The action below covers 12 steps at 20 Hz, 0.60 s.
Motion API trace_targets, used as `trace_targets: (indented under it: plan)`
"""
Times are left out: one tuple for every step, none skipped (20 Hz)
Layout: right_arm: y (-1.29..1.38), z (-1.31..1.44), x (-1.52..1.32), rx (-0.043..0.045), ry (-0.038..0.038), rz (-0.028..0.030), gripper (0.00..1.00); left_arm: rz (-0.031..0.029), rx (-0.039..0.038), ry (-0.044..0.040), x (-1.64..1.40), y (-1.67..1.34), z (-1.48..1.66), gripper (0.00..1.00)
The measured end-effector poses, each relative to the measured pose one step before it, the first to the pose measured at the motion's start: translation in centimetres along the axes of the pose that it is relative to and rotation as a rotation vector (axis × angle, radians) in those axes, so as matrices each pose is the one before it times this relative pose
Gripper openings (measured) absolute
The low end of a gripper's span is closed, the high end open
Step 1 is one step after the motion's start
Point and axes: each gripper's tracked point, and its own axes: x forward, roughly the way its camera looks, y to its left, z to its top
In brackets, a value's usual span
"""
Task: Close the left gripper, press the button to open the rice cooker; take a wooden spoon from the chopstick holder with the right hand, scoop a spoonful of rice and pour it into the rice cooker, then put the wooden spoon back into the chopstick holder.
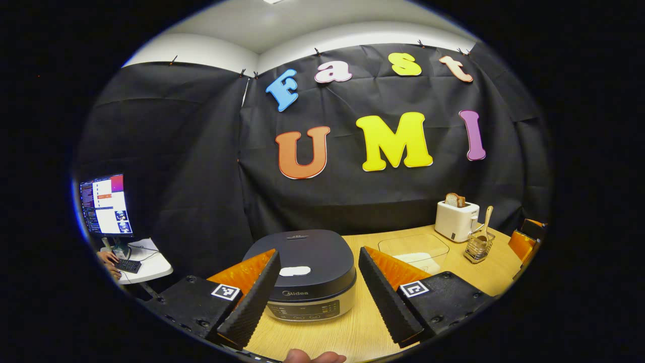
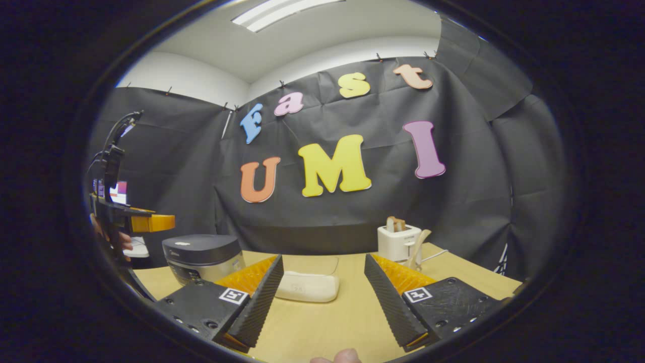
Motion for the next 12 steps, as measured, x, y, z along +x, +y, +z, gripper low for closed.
trace_targets:
  plan:
    - [-0.578,0.078,-0.066,0.00286,-0.00760,-0.01004,0.92,0.00107,-0.00916,0.03128,0.676,0.535,0.090,0.99]
    - [-0.544,0.147,-0.014,-0.00088,-0.00475,-0.00942,0.96,0.00743,-0.01021,0.03773,0.711,0.579,-0.005,0.99]
    - [-0.543,-0.095,-0.020,-0.01334,-0.00365,-0.01461,0.96,0.01153,-0.00624,0.03068,0.771,0.733,-0.039,0.99]
    - [-0.572,0.072,-0.095,-0.01591,-0.00669,-0.01556,0.96,0.00325,-0.00207,0.03216,0.577,0.379,0.063,0.99]
    - [-0.186,0.087,-0.056,-0.00853,-0.00545,-0.00604,0.92,-0.00363,0.00149,0.04006,0.495,-0.126,-0.053,0.99]
    - [0.027,-0.016,-0.066,0.00052,-0.00129,0.00265,0.92,0.00024,0.00727,0.03505,0.463,0.026,0.014,0.92]
    - [0.241,-0.126,-0.123,0.00231,0.00006,0.00704,0.96,0.01240,0.00870,0.02350,0.453,0.397,0.147,0.89]
    - [-0.089,-0.056,0.004,-0.00468,-0.00197,0.00130,0.96,0.01729,0.01191,0.02313,0.504,0.497,0.174,0.89]
    - [-0.239,0.158,-0.114,-0.01408,-0.00601,-0.00750,0.96,0.00183,0.01364,0.02174,0.509,0.226,-0.059,0.86]
    - [-0.206,0.097,-0.028,-0.01574,-0.00859,-0.00808,0.92,-0.00110,0.00469,0.03452,0.439,0.137,-0.312,0.78]
    - [-0.130,0.176,-0.064,-0.01142,-0.00777,-0.00375,0.92,-0.01102,-0.01045,0.03753,0.378,-0.130,-0.483,0.74]
    - [-0.033,0.096,-0.044,-0.00420,-0.00489,0.00043,0.92,-0.01436,-0.01493,0.03859,0.527,-0.199,-0.591,0.60]
